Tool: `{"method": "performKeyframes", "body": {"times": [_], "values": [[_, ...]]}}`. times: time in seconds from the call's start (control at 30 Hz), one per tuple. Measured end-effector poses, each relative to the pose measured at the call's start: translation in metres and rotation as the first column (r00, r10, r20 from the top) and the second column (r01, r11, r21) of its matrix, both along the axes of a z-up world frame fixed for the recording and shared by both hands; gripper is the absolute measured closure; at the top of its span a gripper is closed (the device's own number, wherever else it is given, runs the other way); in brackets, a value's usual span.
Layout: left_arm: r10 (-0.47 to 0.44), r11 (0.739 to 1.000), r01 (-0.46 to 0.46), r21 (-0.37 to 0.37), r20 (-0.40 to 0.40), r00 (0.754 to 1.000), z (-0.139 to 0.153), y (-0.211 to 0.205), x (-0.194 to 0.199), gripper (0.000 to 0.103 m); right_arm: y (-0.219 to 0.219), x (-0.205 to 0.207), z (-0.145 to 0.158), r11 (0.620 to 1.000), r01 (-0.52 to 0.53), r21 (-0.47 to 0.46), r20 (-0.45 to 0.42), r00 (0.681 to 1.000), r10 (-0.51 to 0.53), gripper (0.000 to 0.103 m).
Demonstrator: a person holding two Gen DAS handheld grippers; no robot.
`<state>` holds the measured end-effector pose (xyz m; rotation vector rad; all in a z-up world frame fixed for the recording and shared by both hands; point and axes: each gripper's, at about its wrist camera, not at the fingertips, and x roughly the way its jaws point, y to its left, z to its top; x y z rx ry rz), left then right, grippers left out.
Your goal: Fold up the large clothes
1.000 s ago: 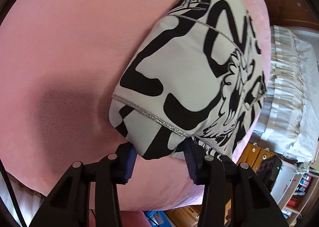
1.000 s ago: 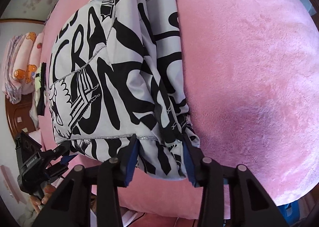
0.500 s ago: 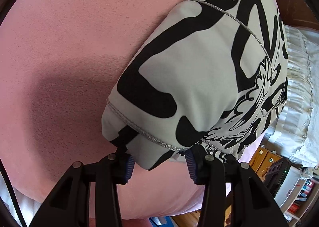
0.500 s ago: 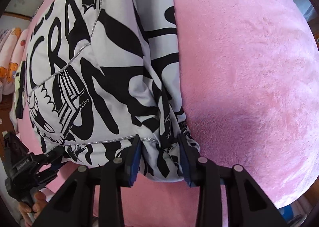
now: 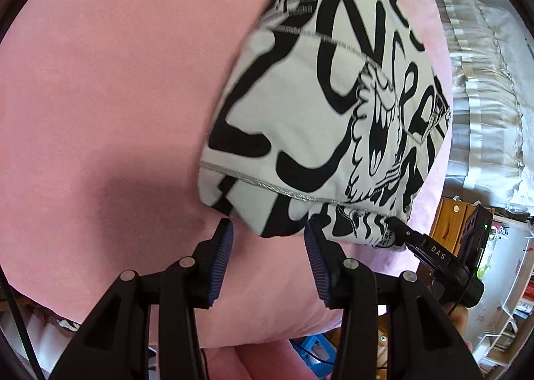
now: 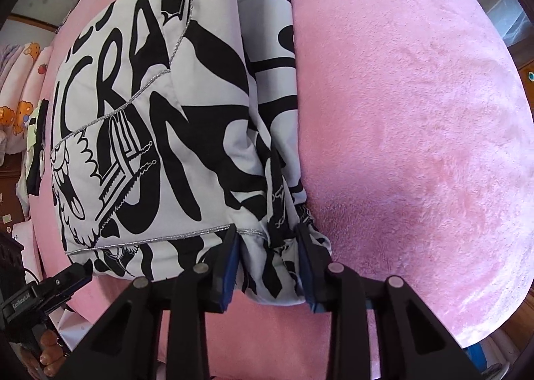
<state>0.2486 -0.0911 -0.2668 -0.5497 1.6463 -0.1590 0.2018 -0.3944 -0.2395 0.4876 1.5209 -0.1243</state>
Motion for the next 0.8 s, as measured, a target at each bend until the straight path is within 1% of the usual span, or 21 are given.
{"method": "performKeyframes", "body": {"times": [0.07, 0.1, 0.17, 0.27, 0.37, 0.4, 0.43, 0.47, 0.57, 0.63, 0.7, 0.73, 0.8], "values": [[0.001, 1.000, -0.002, 0.022, 0.030, 1.000, 0.009, 0.015, 0.002, 0.060, -0.001, -0.002, 0.003, 1.000, -0.010, -0.002, 0.003, 1.000, 0.010, 0.073], [0.007, 1.000, -0.007, 0.016, 0.042, 0.999, 0.012, 0.018, 0.005, 0.060, -0.002, -0.005, 0.005, 1.000, -0.015, -0.001, 0.004, 1.000, 0.015, 0.074], [0.007, 1.000, -0.008, 0.010, 0.055, 0.998, 0.010, 0.020, 0.013, 0.060, -0.004, -0.006, 0.009, 1.000, -0.014, 0.003, 0.005, 1.000, 0.014, 0.074], [-0.030, 0.999, 0.028, 0.031, 0.056, 0.998, 0.003, 0.036, 0.020, 0.060, -0.003, -0.009, 0.016, 1.000, -0.029, 0.000, 0.009, 1.000, 0.029, 0.076], [-0.052, 0.998, 0.053, -0.015, 0.052, 0.997, -0.006, 0.035, 0.029, 0.060, -0.007, -0.008, 0.024, 0.999, -0.034, 0.005, 0.009, 0.999, 0.034, 0.079], [-0.055, 0.998, 0.057, -0.025, 0.053, 0.997, -0.009, 0.039, 0.031, 0.058, -0.011, -0.008, 0.028, 0.999, -0.033, 0.006, 0.009, 0.999, 0.033, 0.079], [-0.063, 0.998, 0.064, -0.028, 0.047, 0.997, -0.012, 0.046, 0.031, 0.055, -0.013, -0.008, 0.031, 0.999, -0.032, 0.009, 0.008, 0.999, 0.032, 0.080], [-0.071, 0.997, 0.073, -0.033, 0.042, 0.997, -0.017, 0.048, 0.033, 0.054, -0.013, -0.007, 0.030, 0.999, -0.030, 0.011, 0.007, 1.000, 0.030, 0.080], [-0.080, 0.996, 0.081, -0.046, 0.024, 0.996, -0.029, 0.057, 0.037, 0.054, -0.010, -0.004, 0.029, 0.999, -0.042, 0.004, 0.000, 0.999, 0.042, 0.080], [-0.112, 0.994, 0.112, -0.010, 0.028, 0.993, -0.031, 0.056, 0.038, 0.056, -0.008, -0.001, 0.027, 0.999, -0.045, 0.001, -0.008, 0.999, 0.045, 0.080], [-0.160, 0.985, 0.157, 0.072, 0.038, 0.986, -0.028, 0.046, 0.042, 0.061, -0.006, 0.001, 0.028, 0.999, -0.048, -0.006, -0.013, 0.999, 0.047, 0.081], [-0.188, 0.976, 0.182, 0.118, 0.042, 0.981, -0.027, 0.039, 0.044, 0.061, -0.005, 0.003, 0.028, 0.999, -0.049, -0.013, -0.013, 0.999, 0.049, 0.081], [-0.223, 0.962, 0.213, 0.169, 0.041, 0.974, -0.027, 0.033, 0.046, 0.062, -0.001, 0.005, 0.029, 0.998, -0.053, -0.033, -0.015, 0.999, 0.052, 0.081]]}}
